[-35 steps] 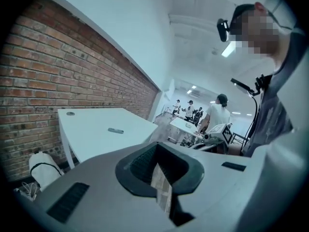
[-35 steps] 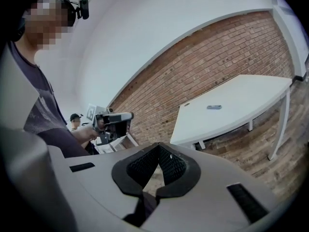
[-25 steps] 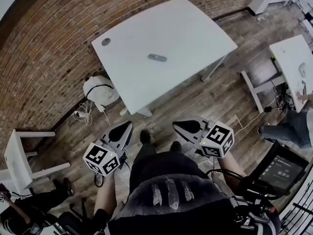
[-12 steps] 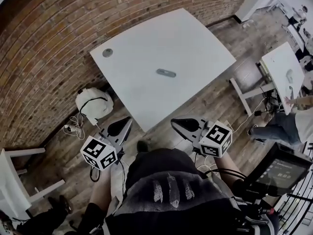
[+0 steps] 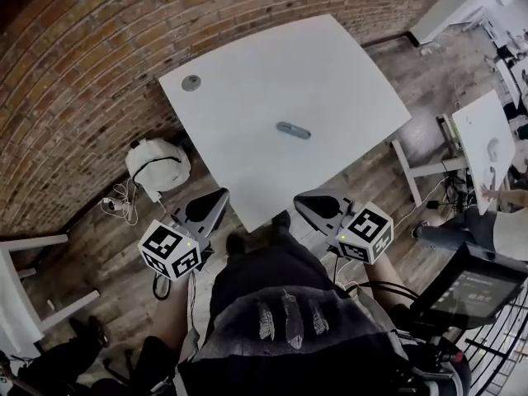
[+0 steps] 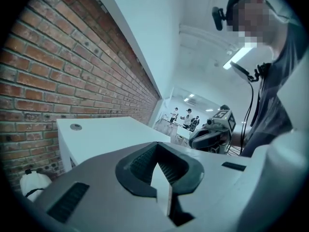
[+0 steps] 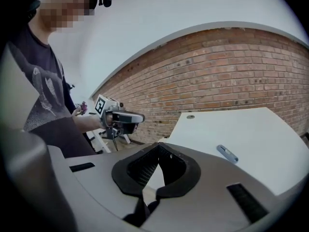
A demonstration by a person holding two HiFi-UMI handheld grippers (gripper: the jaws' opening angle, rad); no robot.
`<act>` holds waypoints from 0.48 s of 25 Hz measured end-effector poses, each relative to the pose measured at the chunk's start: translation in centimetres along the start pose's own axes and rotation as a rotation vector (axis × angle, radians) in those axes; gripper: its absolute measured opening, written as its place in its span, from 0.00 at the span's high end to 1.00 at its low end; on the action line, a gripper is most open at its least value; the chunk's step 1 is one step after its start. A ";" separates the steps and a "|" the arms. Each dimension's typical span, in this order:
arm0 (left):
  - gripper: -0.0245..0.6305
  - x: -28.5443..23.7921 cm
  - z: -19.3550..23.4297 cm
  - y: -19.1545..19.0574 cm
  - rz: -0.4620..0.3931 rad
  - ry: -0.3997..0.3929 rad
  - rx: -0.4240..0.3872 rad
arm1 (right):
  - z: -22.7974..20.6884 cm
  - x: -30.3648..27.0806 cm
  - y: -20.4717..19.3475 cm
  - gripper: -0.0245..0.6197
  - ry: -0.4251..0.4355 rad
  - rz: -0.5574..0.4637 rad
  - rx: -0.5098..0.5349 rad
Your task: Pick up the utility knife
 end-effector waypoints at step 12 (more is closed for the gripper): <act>0.97 -4.7 -1.4 2.2 0.038 0.107 0.062 | -9.2 -2.1 -2.1 0.85 0.076 0.058 0.022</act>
Point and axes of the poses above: the fingertips, and each gripper's own axes: x backward along the fingers, z to its left, y out of its top, the point moved 9 cm from there along x, backward along the fingers, and after that the axes turned 15 degrees about z, right-handed, at the moved point
